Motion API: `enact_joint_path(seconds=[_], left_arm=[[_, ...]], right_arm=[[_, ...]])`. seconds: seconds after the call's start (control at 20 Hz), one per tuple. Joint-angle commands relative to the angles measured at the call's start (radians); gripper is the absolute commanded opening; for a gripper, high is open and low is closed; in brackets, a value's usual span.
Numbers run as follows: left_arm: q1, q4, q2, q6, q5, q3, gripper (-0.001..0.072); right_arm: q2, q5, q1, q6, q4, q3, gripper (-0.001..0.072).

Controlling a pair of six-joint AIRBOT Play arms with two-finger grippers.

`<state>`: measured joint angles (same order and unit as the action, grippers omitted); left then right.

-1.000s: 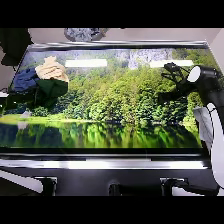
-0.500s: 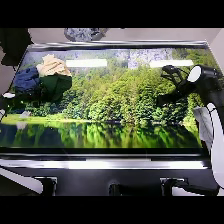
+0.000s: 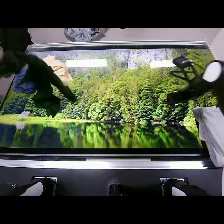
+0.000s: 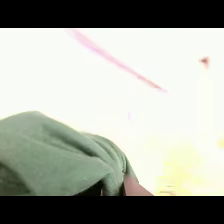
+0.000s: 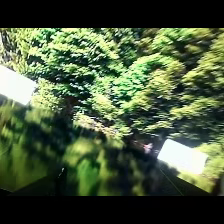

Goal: Fold the shirts.

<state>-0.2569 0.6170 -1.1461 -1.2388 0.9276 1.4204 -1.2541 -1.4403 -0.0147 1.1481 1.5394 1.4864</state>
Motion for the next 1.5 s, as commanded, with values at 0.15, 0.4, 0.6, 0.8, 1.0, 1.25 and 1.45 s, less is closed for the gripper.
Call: enact_joint_path(seconds=[0.15,0.4,0.6,0.8,1.0,1.25,1.45], left_arm=[[0.317,0.000,0.334,0.024,-0.011,0.001,0.0028],[0.610,0.008,0.230,0.017,-0.001,-0.087,0.0029],[0.866,0.013,-0.012,0.016,-0.005,-0.219,0.0031],[1.041,0.011,-0.274,-0.008,0.042,-0.162,0.0649],[0.863,0.263,-0.258,-0.088,0.179,-0.027,0.0679],[0.465,0.446,-0.249,-0.206,0.375,-0.005,0.0679],[0.381,0.428,-0.228,-0.170,0.433,-0.296,0.0680]], right_arm=[[0.305,-0.008,0.000,-0.003,0.043,0.001,0.0668],[0.465,-0.071,0.000,-0.004,0.074,0.001,0.0668],[0.473,-0.091,0.000,-0.003,0.132,0.001,0.0668],[0.423,-0.094,0.000,-0.004,0.133,0.000,0.0668],[0.333,-0.192,0.000,-0.004,0.109,-0.003,0.0669],[0.176,-0.230,0.000,-0.057,-0.138,-0.092,0.0694],[0.105,-0.186,0.000,-0.101,-0.151,-0.342,0.0705]])
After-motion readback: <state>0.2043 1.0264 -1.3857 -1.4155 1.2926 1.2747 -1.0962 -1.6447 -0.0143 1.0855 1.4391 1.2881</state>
